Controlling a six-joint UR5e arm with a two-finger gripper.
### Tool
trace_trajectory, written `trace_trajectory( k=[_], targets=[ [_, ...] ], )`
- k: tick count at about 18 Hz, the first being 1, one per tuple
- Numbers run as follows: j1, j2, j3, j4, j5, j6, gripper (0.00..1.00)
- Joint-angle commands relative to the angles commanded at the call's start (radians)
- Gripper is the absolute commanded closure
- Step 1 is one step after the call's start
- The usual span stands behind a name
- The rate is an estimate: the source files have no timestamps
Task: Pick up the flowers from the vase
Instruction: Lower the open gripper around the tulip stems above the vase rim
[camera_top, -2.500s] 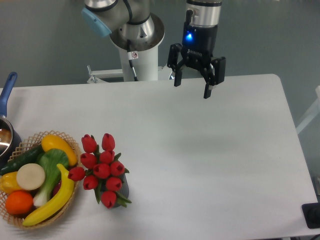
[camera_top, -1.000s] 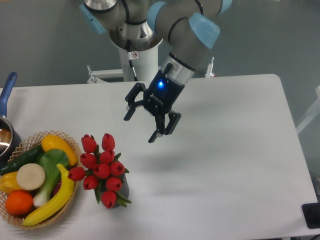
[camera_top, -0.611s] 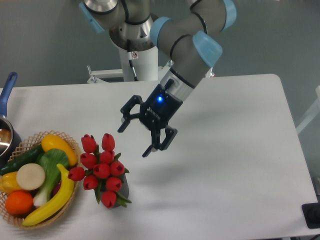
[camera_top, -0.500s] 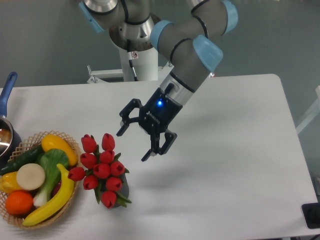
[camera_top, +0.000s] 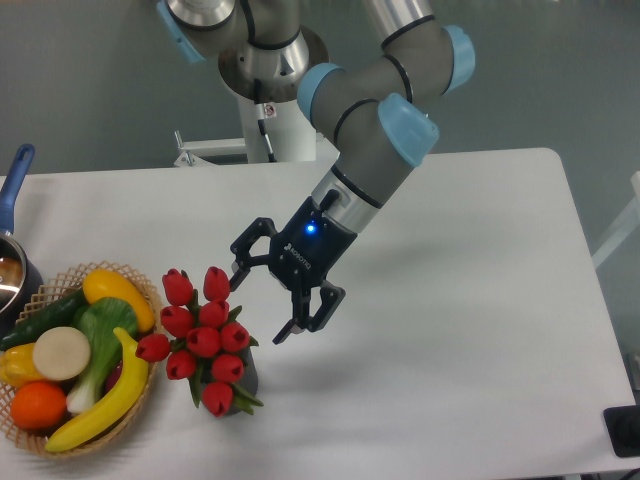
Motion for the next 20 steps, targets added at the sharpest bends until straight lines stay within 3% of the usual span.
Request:
trace_trajectory(
  k=[5,20],
  targets=[
    [-0.008,-0.028,0.009,0.037,0.002,0.009,0.0],
    [-0.057,-0.08,0.044,0.037,0.002,0.002,0.0]
  ],
)
